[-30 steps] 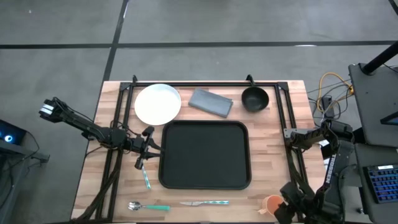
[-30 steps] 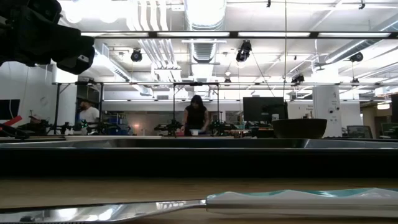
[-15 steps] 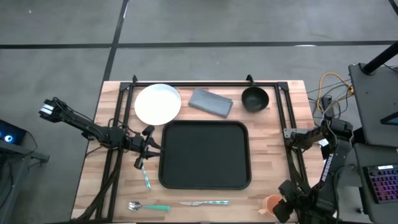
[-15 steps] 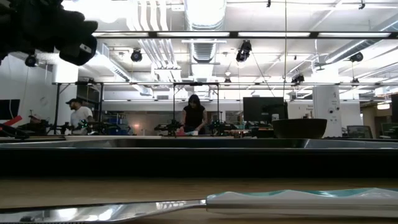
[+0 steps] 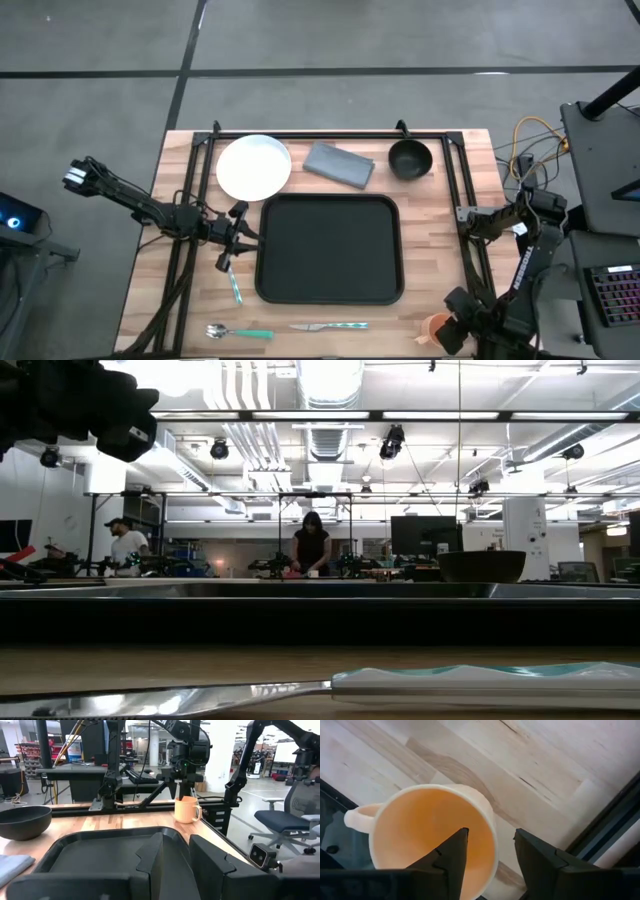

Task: Set up tray
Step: Put the orange mug on the black serving tray

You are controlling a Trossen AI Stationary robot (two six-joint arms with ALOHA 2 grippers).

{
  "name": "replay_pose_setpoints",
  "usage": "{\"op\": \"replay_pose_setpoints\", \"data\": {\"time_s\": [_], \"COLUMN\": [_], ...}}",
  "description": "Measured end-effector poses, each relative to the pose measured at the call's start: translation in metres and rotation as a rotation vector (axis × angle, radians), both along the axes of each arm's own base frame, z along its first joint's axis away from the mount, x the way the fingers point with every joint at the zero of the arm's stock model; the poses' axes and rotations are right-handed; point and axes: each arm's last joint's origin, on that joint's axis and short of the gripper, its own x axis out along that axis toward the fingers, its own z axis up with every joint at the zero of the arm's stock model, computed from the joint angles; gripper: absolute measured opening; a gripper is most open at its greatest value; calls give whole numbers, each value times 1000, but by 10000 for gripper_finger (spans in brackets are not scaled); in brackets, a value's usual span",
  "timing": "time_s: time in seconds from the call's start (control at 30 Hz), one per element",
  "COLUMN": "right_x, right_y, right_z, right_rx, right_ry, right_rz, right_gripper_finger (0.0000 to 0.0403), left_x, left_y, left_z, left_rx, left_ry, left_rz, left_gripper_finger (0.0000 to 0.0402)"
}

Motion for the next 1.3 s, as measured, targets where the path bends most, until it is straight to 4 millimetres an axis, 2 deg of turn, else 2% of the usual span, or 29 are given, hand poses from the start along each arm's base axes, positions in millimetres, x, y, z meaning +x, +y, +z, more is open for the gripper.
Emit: {"op": "replay_pose_setpoints", "data": {"time_s": [0.1, 0.27, 0.47, 0.63, 0.8, 0.97, 1.17, 1.3], "right_x": [3, 4, 10, 20, 31, 55, 102, 143], "right_y": [-1, -1, -9, -33, -70, -112, -171, -207], "right_z": [0, -1, 2, 33, 63, 80, 82, 82], "right_rx": [3, 2, -43, -1, -8, -51, -144, -141], "right_ry": [6, 5, 2, -41, -111, -118, -117, -242], "right_rz": [6, 31, 43, 95, 156, 245, 325, 438], "right_gripper_finger": [106, 22, 10, 9, 8, 8, 8, 8], "left_x": [0, 0, 0, 0, 2, 10, 23, 33], "left_y": [0, 0, 0, 0, -1, -1, -2, -2], "left_z": [0, 0, 0, 2, 10, 48, 109, 147], "left_rx": [0, 0, -3, -23, -36, -47, 68, 56], "left_ry": [0, 0, 1, -2, -21, -59, 215, 308], "left_rz": [0, 0, 0, -1, 2, 104, 230, 358], "left_gripper_finger": [79, 79, 79, 79, 79, 79, 79, 79]}}
